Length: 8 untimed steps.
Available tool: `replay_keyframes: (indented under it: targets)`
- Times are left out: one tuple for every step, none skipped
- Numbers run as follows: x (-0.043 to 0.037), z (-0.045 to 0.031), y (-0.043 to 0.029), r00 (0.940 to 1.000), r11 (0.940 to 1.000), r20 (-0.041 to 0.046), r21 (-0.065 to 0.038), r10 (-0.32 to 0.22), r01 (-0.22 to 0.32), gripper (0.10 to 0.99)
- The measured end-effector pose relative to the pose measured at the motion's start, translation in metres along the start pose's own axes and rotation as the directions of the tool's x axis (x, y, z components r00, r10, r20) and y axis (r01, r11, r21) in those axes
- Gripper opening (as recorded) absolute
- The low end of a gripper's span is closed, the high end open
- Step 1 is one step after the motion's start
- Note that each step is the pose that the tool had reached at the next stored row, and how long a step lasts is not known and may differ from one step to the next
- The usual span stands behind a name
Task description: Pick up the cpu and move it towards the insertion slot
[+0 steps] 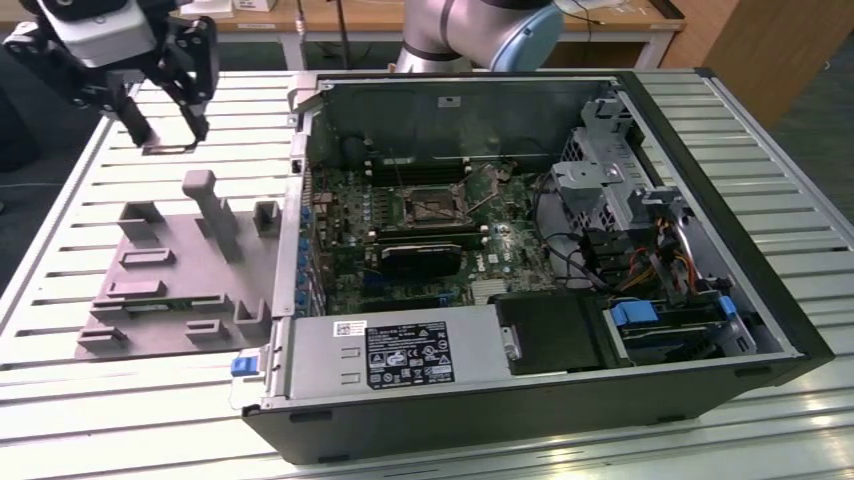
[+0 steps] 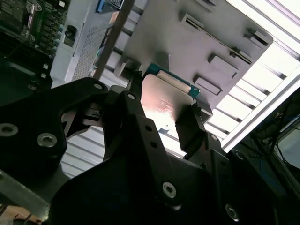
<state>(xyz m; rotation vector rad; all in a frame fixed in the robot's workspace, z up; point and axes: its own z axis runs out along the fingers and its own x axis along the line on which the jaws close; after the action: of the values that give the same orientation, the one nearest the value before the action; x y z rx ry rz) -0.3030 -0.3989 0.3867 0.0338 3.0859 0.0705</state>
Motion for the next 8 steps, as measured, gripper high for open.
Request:
replay_keyframes:
  targets:
    - [-0.0045,0.0002,0.0001,1.0000,1.0000,-0.0011,0.000,0.000,0.000,0.537]
    - [-0.0090,0.0004,0.0002,1.0000,1.0000,-0.0022,0.000,0.000,0.000,0.537]
    - [-0.0135,0.0007,0.0003,1.0000,1.0000,-0.0033,0.000,0.000,0.000,0.537]
    - [-0.0180,0.0010,0.0004,1.0000,1.0000,-0.0043,0.000,0.000,0.000,0.537]
    - [-0.0225,0.0012,0.0005,1.0000,1.0000,-0.0053,0.000,0.000,0.000,0.537]
    - [-0.0272,0.0015,0.0005,1.0000,1.0000,-0.0065,0.000,0.000,0.000,0.537]
    - [-0.0317,0.0017,0.0006,1.0000,1.0000,-0.0075,0.000,0.000,0.000,0.537]
    - [-0.0362,0.0020,0.0007,1.0000,1.0000,-0.0086,0.000,0.000,0.000,0.537]
